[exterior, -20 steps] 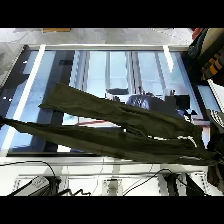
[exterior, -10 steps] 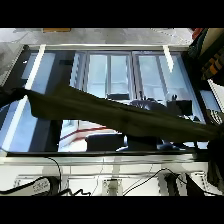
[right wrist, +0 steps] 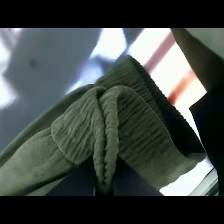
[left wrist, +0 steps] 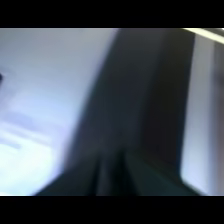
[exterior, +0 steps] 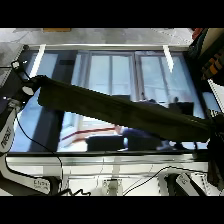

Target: Fold the clothes and pants, and hang the long-sleeved shirts on hangers.

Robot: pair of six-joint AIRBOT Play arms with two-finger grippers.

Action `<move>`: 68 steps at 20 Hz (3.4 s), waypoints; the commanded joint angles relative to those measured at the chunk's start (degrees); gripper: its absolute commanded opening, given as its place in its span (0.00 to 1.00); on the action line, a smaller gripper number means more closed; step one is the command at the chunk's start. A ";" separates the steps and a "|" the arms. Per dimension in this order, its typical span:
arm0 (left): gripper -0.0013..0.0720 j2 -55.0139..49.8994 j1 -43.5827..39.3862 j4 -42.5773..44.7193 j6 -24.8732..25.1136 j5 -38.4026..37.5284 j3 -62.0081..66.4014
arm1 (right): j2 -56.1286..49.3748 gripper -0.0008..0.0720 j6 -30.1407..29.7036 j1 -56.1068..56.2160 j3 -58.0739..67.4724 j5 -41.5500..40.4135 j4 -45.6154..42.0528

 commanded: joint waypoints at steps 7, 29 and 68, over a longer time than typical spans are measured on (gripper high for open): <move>0.97 3.93 0.48 0.04 -1.81 -16.76 1.77 | -5.84 0.98 -3.67 0.00 0.96 -5.99 9.68; 0.12 -5.73 6.21 -12.22 -21.68 -30.77 2.12 | -5.84 0.96 -11.74 2.14 15.47 3.93 5.03; 0.04 34.34 -15.72 -1.42 -3.02 -55.93 2.05 | -45.35 0.06 3.63 85.44 57.16 2.89 -7.23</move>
